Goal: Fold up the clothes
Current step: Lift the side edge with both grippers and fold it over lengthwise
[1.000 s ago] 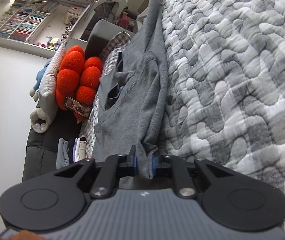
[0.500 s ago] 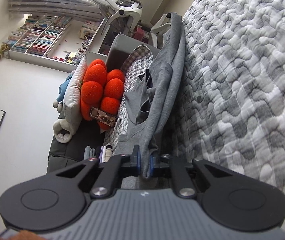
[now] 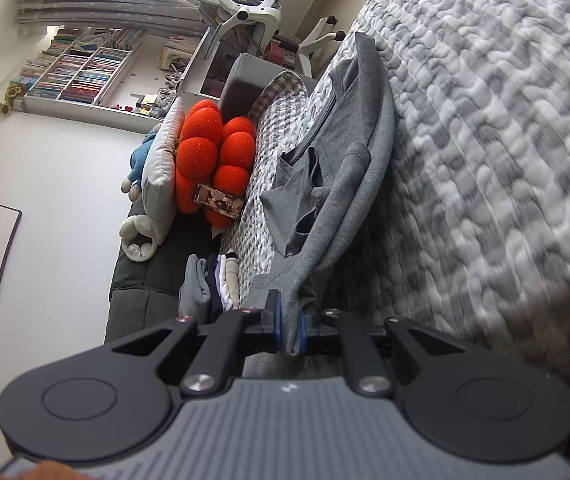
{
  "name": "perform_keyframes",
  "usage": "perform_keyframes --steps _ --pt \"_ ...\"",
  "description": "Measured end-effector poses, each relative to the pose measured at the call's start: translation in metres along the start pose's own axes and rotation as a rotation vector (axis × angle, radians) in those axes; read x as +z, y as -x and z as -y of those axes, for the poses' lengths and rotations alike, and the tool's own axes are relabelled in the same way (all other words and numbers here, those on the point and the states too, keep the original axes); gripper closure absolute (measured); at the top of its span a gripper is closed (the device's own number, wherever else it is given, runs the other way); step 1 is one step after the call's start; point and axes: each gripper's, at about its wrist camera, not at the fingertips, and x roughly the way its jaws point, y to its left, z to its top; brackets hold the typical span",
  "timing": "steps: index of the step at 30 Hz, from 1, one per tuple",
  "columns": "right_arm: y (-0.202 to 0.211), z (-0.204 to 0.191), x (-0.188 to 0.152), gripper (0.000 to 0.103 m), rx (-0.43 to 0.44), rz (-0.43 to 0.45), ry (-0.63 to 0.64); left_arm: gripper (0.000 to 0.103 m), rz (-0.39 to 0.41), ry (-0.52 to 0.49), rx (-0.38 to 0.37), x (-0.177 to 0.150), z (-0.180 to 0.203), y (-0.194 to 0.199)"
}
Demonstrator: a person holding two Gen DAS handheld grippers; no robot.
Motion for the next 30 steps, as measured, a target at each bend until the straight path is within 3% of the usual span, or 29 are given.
perform_keyframes --steps 8,19,23,30 --pt "-0.003 -0.003 0.001 0.091 -0.001 0.008 -0.004 0.093 0.009 0.058 -0.021 0.001 -0.011 0.007" --pt "-0.029 -0.023 0.056 0.091 0.054 0.112 -0.043 0.093 0.166 0.275 -0.103 0.054 0.014 -0.010" --pt "-0.048 -0.018 0.082 0.090 0.048 0.143 -0.076 0.093 0.217 0.313 -0.088 0.078 0.024 -0.029" --pt "-0.085 0.011 0.122 0.089 0.032 0.156 -0.161 0.093 0.256 0.336 0.010 0.118 0.021 -0.069"
